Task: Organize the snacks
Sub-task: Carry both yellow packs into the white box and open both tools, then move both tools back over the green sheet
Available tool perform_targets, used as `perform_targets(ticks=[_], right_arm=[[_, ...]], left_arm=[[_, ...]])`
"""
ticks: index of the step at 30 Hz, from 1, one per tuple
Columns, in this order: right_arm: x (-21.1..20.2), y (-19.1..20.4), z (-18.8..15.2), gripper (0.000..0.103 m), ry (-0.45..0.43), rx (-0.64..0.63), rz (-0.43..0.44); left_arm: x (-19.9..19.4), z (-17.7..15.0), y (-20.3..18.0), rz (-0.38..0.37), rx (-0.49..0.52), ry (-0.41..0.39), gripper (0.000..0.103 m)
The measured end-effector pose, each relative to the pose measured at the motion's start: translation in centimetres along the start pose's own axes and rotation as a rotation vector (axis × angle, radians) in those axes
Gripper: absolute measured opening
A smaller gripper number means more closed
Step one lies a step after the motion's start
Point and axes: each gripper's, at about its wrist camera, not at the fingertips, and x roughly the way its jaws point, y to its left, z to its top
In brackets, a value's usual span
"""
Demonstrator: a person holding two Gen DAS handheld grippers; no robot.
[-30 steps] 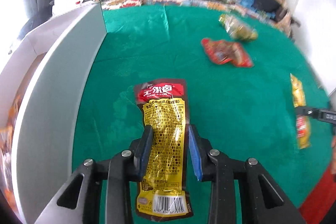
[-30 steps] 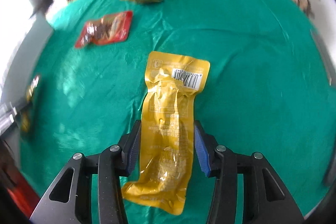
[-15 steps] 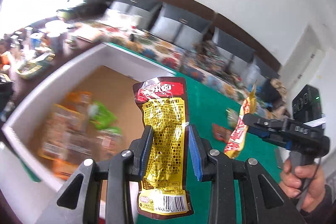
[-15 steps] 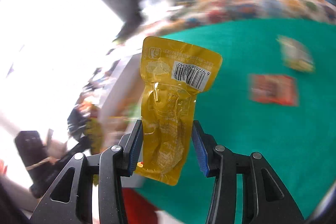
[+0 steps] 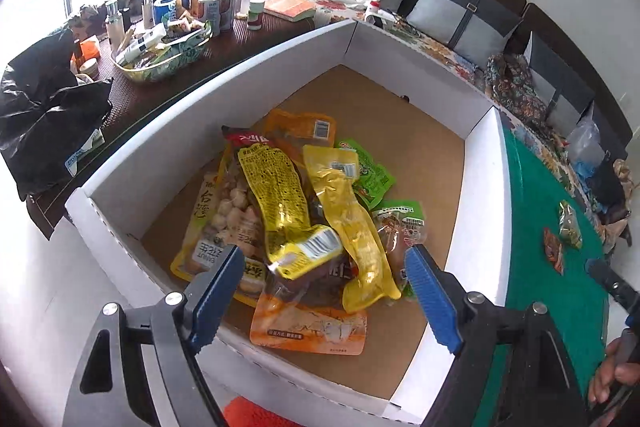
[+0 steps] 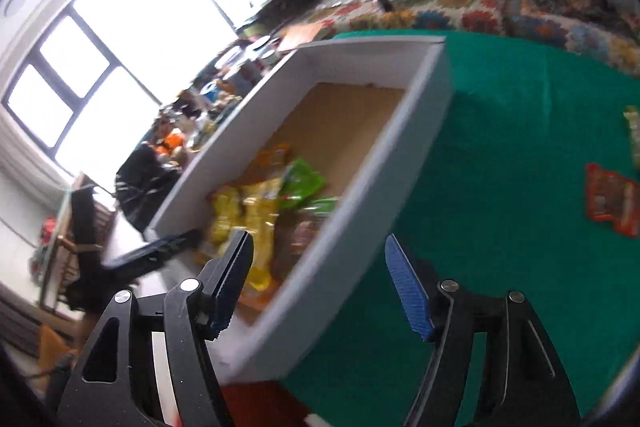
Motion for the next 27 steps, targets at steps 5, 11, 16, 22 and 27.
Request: perform_targets(ticks=[5,11,16,22,27], right_arm=[[-3.7,-13.3,-5.9,0.076,-0.072,-0.058,-0.417],[-8.1,-27.4,-13.3,0.075,-0.029,0.073,-0.722],[-10.8,-33.3,-14.9,0.075,-0.037,0.199,-0.788],[-12.3,-35.0,-15.8,0.08,-0.106,0.251,-0.756],[-12.9,-35.8,-16.2,0.086,-0.108,0.291,-0.729]], left_arm=[[-2.5,-1.5,-4.1,-0.041,0.064,-0.091,0.082],[-4.3,-2.5,-11.4,-0.16,0.169,-0.133,0.084],[-3.2,-6.1,-16.8,-0.243,0.223,-0.1,0.091],[0.3,-10.2,-23.5,-0.266,0.427,0.053,0.091],[3.1,-12.5,-28.8,-0.278,0.652,0.115,0.091]])
